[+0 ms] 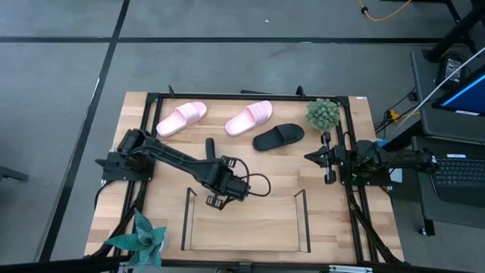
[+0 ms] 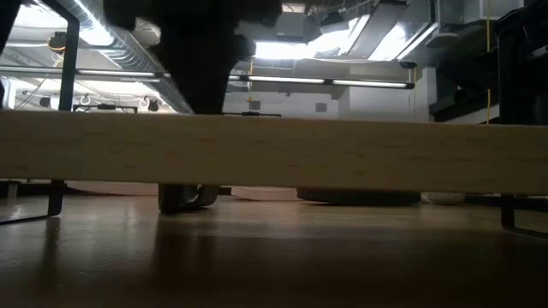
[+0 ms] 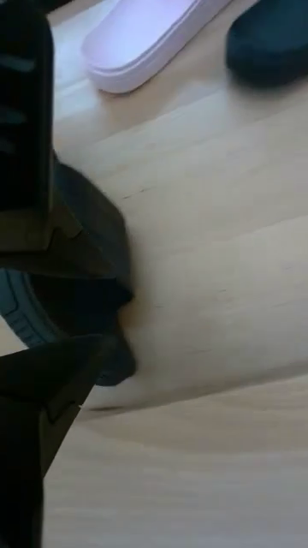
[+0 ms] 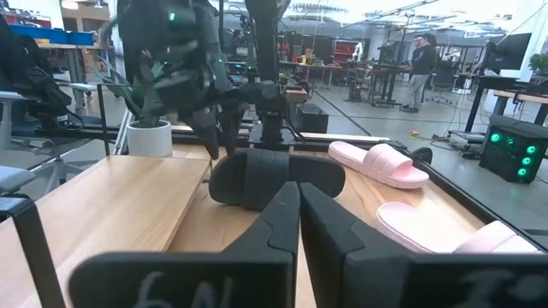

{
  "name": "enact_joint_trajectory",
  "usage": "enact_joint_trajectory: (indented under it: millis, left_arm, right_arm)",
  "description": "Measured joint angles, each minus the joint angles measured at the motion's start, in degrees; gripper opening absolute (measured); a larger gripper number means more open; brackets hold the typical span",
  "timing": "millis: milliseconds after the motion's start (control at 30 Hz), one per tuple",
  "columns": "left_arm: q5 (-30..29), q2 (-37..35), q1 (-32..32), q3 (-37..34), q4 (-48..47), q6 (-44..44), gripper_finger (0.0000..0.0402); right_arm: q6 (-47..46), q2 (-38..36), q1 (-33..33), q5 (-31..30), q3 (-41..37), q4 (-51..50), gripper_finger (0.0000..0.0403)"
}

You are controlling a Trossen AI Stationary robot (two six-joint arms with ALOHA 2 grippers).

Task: Pick and place slides into the shelf
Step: Put the left black slide on the shelf

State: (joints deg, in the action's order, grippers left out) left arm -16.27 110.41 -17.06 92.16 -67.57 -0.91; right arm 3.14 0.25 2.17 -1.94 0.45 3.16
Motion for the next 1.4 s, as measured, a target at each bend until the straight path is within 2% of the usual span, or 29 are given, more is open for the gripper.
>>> enact_joint_trajectory:
  millis: [200, 433, 1400]
  left_arm:
    - [-2.56, 2.63, 0.22, 0.0, -6.63, -0.02, 0.011]
    - [-6.15, 2.89, 0.59, -0.02, -7.21, -0.05, 0.011]
    - [-4.19, 2.89, 1.33, -0.04, -7.21, 2.95, 0.011]
  right_arm:
    - [0.07, -0.02, 0.0, 0.0, 0.0, -0.02, 0.0017]
    - [0.09, -0.02, 0.0, 0.0, 0.0, -0.04, 0.0017]
    - [0.35, -0.02, 0.0, 0.0, 0.0, -0.04, 0.0017]
